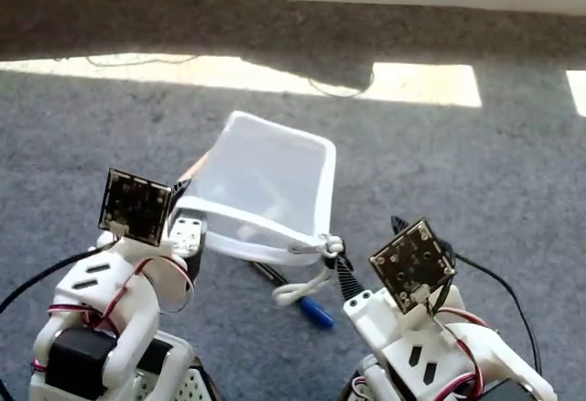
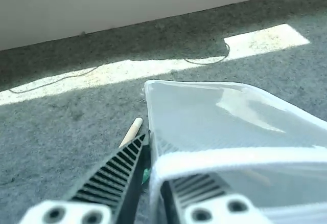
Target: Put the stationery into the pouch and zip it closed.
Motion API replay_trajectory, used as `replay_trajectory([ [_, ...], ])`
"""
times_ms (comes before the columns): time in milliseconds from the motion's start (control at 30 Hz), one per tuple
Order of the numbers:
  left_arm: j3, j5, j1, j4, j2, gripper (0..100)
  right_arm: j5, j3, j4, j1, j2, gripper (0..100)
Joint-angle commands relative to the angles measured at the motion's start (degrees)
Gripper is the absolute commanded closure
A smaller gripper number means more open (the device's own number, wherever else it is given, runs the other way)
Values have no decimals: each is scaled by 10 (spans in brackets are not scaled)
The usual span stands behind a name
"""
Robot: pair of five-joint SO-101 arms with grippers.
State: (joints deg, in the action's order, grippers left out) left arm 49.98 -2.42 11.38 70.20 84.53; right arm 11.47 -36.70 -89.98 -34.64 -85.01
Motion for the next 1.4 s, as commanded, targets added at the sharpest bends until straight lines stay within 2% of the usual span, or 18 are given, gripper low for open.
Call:
replay_trajectory([
  [0, -79, 3, -7, 9, -38, 993, -7, 9, 3, 13, -2, 732],
  [200, -103, 3, -72, 12, -73, 993, -8, 10, 6, 65, -2, 732],
  [533, -114, 1, -120, 9, -145, 993, -10, 11, 9, 65, -2, 731],
  [933, -197, -4, -209, 13, -274, 993, -9, -116, 111, 68, 2, 731],
  [1200, -195, -29, -273, 27, -283, 993, -7, -124, 119, 69, 7, 731],
  [1367, -196, -30, -311, 34, -284, 993, -9, -120, 118, 69, 92, 733],
])
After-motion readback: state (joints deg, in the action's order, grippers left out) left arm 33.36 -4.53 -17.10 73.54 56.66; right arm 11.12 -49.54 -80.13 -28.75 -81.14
